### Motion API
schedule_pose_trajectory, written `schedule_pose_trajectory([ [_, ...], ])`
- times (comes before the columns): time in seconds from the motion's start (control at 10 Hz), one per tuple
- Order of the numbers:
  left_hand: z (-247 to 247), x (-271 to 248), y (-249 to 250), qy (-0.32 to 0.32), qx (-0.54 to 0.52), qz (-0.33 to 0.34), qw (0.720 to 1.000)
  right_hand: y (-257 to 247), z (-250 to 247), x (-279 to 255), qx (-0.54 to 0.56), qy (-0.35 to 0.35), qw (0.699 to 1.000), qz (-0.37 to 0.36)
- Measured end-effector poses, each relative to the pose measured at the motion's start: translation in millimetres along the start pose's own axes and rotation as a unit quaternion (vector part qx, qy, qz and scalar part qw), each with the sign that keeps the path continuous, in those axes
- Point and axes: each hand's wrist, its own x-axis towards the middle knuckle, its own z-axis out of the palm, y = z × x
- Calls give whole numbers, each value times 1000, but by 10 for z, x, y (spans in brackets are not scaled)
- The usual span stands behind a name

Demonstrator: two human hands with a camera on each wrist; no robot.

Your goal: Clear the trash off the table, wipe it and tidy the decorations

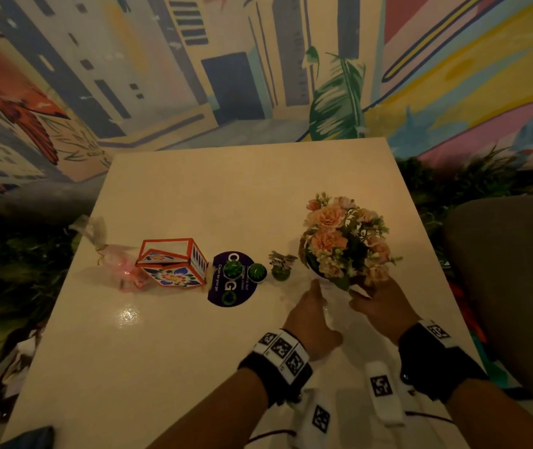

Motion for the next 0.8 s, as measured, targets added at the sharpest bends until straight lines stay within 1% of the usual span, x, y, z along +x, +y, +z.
schedule_pose_trajectory([
  [0.1, -56, 26, -24, 35, -32, -27, 999, 12, 48, 17, -9, -8, 1000, -14],
  [0.2, -131, 65, -41, 51, -75, -50, 995, -46, 47, 60, -10, 20, 999, -24],
  [0.3, -160, 109, -39, 45, -144, -63, 986, -194, 21, 68, -12, 10, 1000, -20],
  [0.4, -135, 142, -23, 55, -165, -61, 983, -266, 21, 98, -30, 2, 999, -11],
  [0.5, -92, 163, -17, 67, -167, -51, 982, -285, 48, 96, -24, -1, 1000, -10],
  [0.7, -58, 163, -69, 70, -145, -40, 986, -306, 36, 24, -10, -15, 999, -41],
  [0.8, -63, 172, -102, 73, -121, -37, 989, -245, 10, 65, -37, -5, 999, -29],
])
